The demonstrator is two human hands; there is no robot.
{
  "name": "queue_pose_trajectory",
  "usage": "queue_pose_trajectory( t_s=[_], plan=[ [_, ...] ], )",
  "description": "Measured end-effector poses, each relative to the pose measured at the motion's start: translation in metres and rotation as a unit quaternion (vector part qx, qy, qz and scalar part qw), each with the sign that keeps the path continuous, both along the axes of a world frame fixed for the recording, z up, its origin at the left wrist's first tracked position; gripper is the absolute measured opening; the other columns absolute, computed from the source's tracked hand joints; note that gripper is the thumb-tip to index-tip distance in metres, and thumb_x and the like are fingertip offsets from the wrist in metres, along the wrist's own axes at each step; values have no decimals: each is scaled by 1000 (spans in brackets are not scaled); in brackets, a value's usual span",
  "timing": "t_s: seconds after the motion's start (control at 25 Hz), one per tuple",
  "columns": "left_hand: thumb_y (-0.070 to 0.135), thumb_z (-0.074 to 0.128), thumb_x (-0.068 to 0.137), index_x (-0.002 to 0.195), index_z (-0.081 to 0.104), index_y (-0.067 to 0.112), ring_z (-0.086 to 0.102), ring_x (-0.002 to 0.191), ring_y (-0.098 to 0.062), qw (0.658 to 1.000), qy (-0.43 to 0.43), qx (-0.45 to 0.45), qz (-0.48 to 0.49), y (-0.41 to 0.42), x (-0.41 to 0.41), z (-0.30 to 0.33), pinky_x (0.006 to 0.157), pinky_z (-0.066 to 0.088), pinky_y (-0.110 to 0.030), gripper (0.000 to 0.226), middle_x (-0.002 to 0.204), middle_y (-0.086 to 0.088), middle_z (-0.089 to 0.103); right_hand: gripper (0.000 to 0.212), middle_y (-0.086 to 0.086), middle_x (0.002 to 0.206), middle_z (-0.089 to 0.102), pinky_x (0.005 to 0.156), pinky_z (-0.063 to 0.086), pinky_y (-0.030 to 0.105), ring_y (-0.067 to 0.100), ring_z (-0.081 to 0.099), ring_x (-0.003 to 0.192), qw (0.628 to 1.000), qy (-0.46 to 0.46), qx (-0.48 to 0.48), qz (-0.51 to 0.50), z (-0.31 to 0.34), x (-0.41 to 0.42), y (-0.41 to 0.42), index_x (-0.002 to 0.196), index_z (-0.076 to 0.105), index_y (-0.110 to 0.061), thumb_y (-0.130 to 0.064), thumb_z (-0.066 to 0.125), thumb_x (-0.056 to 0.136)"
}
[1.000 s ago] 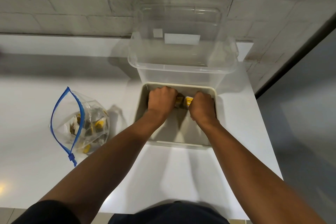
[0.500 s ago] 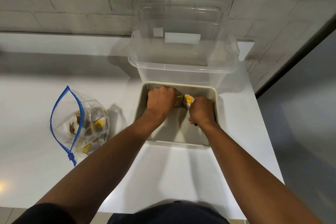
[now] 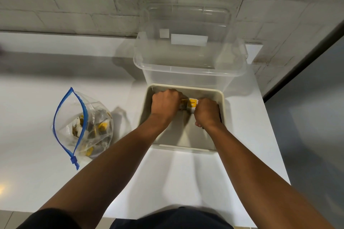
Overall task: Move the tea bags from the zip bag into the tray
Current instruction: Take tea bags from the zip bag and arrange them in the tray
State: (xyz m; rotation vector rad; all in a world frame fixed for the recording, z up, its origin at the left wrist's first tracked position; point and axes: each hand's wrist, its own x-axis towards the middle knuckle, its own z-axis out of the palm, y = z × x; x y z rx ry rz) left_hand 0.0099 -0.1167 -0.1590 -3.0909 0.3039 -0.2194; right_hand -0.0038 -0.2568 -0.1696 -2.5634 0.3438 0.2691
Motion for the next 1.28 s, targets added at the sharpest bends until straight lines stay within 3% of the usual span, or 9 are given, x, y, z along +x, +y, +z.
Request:
queue_pose_trajectory(
  t_s=[0.2,0.6,0.96,1.12,1.2,1.28],
  plan=[
    [31,55,97,114,71,33,71,84,-27,1000,-12,15,-24,0,0,1,61,45,-29,23,98,0,73,15,15,89,74,77,60,37,34,72,81,998,-52,-42,13,-2,-1,0,95,72,-10,-8,58,89],
    [27,60,91,100,73,25,71,80,-27,999,5,37,9,4,7,-6,58,38,-27,16,92,-2,73,16,18,99,73,77,54,34,36,69,94,997,-21,-65,20,10,-3,2,100,72,-5,-9,70,84],
    [30,66,89,92,72,25,70,68,-26,999,-4,45,16,3,1,3,52,33,-26,9,79,-2,73,16,17,87,73,75,60,38,35,71,79,999,-12,-35,-8,16,-5,6,93,72,-4,-7,58,86],
    [28,72,83,84,70,23,68,61,-25,998,2,51,25,8,-11,11,49,30,-24,5,70,-2,70,19,17,93,73,76,61,43,35,72,82,999,18,-43,11,32,-11,6,97,69,-6,-4,58,82],
    [28,70,85,86,71,23,68,64,-26,998,-8,44,33,12,-24,19,50,30,-25,6,73,-3,70,24,16,101,70,80,57,35,35,70,92,997,34,-64,28,48,-16,7,105,66,-5,-3,62,82],
    [32,65,88,90,71,23,68,68,-28,998,-18,11,56,19,-39,32,54,33,-25,12,77,-2,70,26,16,107,68,73,47,29,34,66,99,996,36,-77,37,63,-20,8,109,65,-4,-1,64,83]
  ],
)
